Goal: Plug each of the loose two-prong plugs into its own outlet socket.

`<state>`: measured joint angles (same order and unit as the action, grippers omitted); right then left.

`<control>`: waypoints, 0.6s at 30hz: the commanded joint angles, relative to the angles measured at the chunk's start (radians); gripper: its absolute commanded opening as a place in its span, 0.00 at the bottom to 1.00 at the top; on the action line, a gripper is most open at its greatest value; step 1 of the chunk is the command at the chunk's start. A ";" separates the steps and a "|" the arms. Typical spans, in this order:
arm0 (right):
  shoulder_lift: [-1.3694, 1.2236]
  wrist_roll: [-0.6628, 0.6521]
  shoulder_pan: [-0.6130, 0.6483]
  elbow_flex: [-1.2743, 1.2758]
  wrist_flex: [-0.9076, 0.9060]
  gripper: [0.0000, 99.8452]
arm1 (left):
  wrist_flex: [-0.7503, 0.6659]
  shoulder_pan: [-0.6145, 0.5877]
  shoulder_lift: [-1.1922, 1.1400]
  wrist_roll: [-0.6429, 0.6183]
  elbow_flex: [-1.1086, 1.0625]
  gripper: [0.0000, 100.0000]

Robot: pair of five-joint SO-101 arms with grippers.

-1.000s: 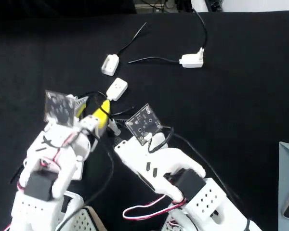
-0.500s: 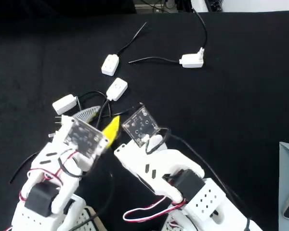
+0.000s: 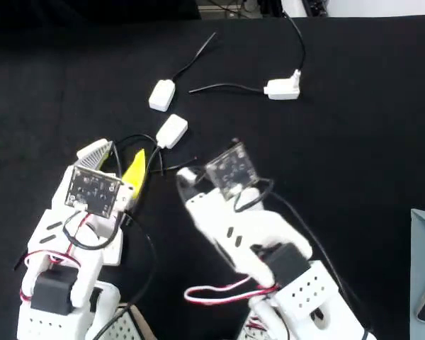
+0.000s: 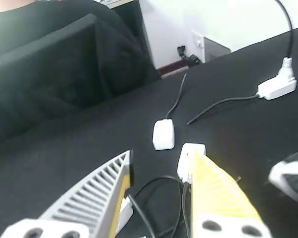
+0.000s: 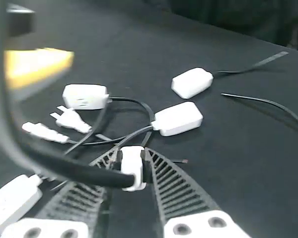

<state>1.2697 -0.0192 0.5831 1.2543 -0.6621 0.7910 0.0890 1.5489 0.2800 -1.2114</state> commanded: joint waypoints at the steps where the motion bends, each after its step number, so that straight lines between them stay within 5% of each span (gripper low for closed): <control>1: 0.012 -0.002 -0.100 -0.007 0.000 0.01 | -0.037 -0.015 -0.158 -0.012 0.082 0.19; 8: 0.012 -0.003 -0.150 0.005 -0.020 0.01 | -0.029 -0.016 -0.710 -0.012 0.397 0.19; 18: 0.012 -0.006 -0.153 0.031 -0.018 0.01 | -0.026 -0.051 -1.404 -0.123 0.929 0.33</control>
<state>1.2697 -0.0176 0.4419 1.2850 -0.6851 0.7802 0.0583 0.3107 0.1803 -0.4826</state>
